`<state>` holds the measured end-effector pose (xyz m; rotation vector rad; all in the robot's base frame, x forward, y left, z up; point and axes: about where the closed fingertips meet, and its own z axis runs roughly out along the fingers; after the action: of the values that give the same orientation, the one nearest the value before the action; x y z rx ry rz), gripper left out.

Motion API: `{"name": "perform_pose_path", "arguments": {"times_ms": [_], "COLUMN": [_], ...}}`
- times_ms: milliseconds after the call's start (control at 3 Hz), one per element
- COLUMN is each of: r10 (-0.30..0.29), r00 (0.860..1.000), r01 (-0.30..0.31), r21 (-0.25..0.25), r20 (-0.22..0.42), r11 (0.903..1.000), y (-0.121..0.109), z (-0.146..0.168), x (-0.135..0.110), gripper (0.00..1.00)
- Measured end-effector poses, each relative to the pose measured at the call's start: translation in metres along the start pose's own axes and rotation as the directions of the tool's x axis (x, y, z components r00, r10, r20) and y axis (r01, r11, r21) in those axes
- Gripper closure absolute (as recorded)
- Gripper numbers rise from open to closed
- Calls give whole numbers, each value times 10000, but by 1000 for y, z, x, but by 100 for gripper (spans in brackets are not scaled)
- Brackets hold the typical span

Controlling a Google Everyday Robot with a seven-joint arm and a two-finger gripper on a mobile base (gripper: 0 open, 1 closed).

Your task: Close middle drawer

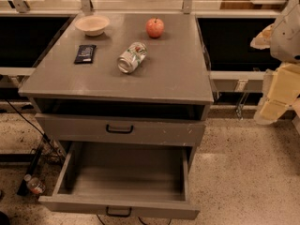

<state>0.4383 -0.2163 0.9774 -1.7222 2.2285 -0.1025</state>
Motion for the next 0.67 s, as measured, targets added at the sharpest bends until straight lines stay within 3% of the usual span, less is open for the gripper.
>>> {"name": "perform_pose_path", "arguments": {"times_ms": [333,667], "r10": [0,0], "r00": [10000,10000], "r01": [0,0], "r21": [1,1], "r20": [0,0], "r11": [10000,10000], "y": [0,0], "z": [0,0], "x": [0,0], "gripper": [0,26]}}
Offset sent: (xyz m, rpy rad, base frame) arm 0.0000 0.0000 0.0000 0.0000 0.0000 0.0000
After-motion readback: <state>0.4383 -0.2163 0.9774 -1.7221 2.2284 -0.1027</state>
